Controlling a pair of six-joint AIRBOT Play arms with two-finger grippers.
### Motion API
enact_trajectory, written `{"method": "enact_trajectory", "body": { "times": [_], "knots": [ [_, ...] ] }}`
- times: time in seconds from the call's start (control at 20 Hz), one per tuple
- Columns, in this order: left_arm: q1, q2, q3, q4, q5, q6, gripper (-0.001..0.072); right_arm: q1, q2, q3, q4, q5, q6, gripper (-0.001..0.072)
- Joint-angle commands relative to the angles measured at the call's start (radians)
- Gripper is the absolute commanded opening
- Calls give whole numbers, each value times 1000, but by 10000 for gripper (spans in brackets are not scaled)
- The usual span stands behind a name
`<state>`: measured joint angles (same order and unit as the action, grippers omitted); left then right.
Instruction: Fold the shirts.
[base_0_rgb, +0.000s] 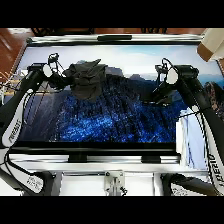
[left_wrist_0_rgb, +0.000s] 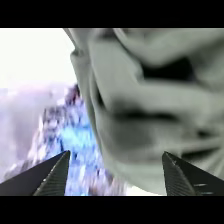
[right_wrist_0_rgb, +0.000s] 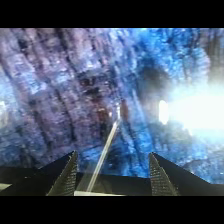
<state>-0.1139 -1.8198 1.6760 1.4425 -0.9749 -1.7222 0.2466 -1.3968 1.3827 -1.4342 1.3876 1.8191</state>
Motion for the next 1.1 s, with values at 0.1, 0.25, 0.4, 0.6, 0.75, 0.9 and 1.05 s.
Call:
{"method": "enact_trajectory", "body": {
  "times": [0.1,0.25,0.4,0.6,0.75,0.9,1.05],
  "knots": [
    [19,-119,58,-190,114,0,598,0,-1,1,84,2,-24,566],
    [21,-116,61,-220,127,2,40,0,-1,1,132,11,-51,566],
    [19,-40,78,-220,76,77,38,0,2,1,208,19,-93,561],
    [-25,232,80,-220,-16,239,38,0,111,1,165,31,-93,561],
    [-114,481,80,-220,-67,245,38,0,308,1,44,50,-90,561],
    [-251,680,80,-220,-48,245,38,0,551,1,-81,46,-13,561],
    [-353,766,75,-220,-83,183,38,0,735,1,-190,58,84,561]
  ]
}}
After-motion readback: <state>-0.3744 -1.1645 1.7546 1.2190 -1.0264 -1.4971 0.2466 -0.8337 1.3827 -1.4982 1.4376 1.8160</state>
